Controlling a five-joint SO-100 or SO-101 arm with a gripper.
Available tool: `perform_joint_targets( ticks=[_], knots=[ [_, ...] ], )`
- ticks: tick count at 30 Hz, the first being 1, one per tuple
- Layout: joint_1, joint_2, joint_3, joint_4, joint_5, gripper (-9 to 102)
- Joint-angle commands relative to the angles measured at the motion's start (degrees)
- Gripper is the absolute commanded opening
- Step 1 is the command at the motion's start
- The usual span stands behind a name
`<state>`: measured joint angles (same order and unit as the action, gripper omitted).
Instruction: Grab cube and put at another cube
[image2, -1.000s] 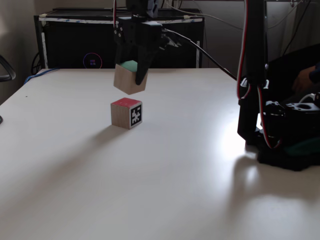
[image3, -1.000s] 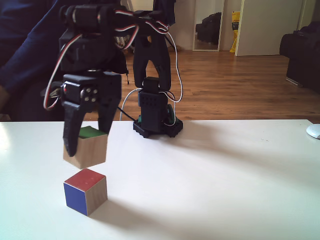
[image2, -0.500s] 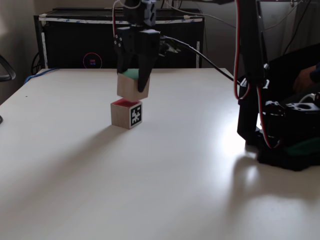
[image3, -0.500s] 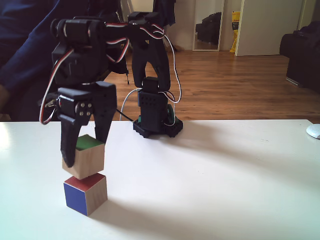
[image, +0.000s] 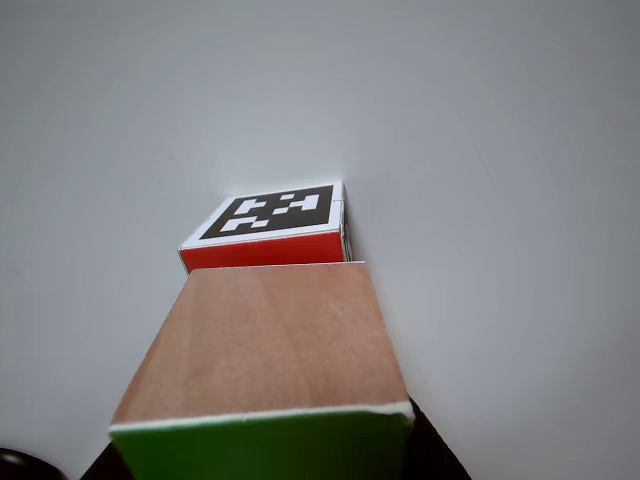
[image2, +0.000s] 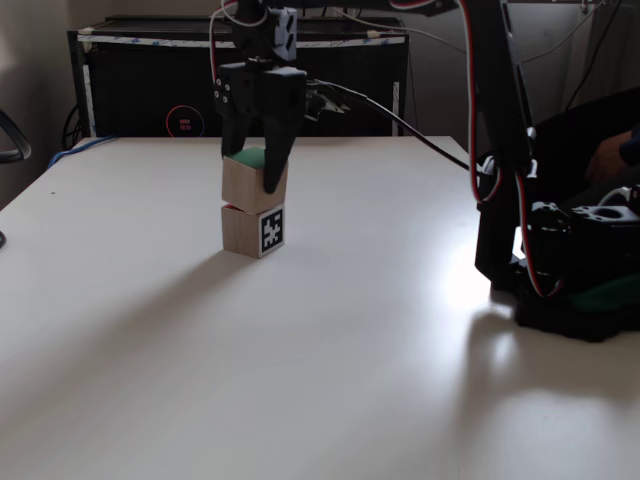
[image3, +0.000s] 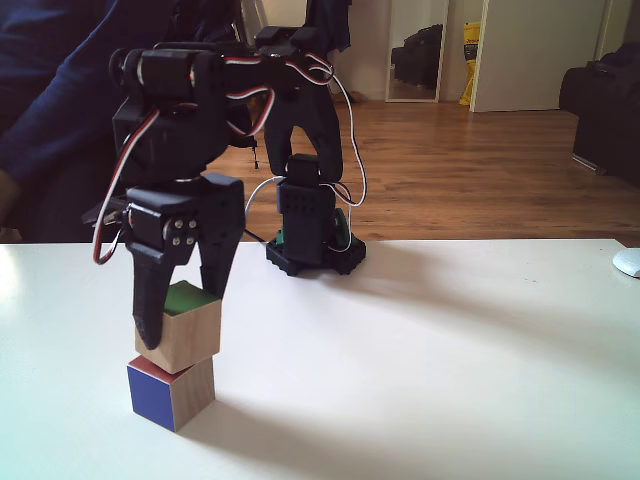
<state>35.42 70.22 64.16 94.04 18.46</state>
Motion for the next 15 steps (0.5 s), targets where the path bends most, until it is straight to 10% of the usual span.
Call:
perform_joint_targets(
  ticks=[1, 15],
  knots=[
    [-0.7, 0.4, -2.7, 0.4, 0.4, 16],
    [-0.4, 0.2, -4.2, 1.6, 0.4, 29]
  ],
)
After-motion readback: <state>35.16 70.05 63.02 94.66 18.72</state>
